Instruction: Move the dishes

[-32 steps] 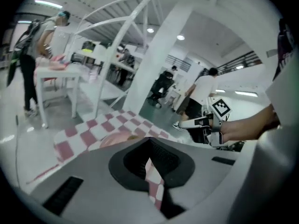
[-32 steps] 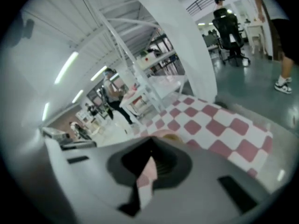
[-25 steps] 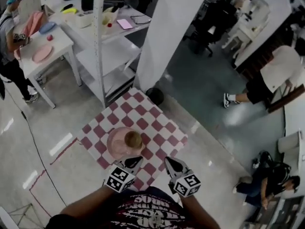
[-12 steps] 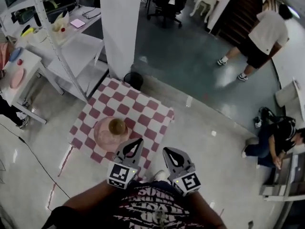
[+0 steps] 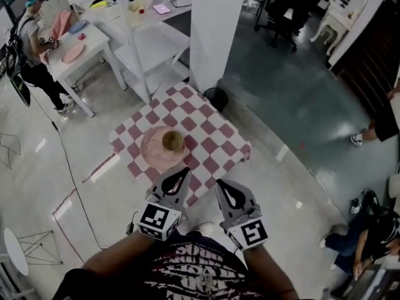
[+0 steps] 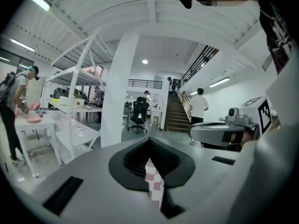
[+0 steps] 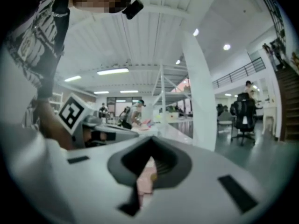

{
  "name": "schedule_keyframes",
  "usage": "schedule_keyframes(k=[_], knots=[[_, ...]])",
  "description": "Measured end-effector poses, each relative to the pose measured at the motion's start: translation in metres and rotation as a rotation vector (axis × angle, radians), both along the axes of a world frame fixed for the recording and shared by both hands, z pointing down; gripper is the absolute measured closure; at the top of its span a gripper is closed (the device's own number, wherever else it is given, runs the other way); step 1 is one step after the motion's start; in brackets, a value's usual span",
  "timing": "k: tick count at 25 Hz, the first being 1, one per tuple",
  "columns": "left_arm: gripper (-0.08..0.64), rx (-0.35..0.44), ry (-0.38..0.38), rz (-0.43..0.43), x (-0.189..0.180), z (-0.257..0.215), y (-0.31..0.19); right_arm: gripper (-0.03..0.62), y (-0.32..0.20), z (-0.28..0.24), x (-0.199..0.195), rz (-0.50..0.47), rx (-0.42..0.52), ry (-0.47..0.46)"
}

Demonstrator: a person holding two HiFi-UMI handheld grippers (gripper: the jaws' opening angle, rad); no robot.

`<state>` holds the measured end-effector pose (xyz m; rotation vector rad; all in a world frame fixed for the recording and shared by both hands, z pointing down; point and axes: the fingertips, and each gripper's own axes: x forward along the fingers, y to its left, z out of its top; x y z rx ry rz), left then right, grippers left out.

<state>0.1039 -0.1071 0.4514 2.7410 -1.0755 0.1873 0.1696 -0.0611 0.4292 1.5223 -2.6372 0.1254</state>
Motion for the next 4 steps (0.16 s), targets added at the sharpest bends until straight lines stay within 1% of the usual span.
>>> schedule_keyframes(k=[4], knots=[[0.530, 0.033, -0.006, -0.056, -0.002, -0.016, 0.025, 0.558, 0.009, -0.004, 0.001, -0.060, 0.014, -0.017]])
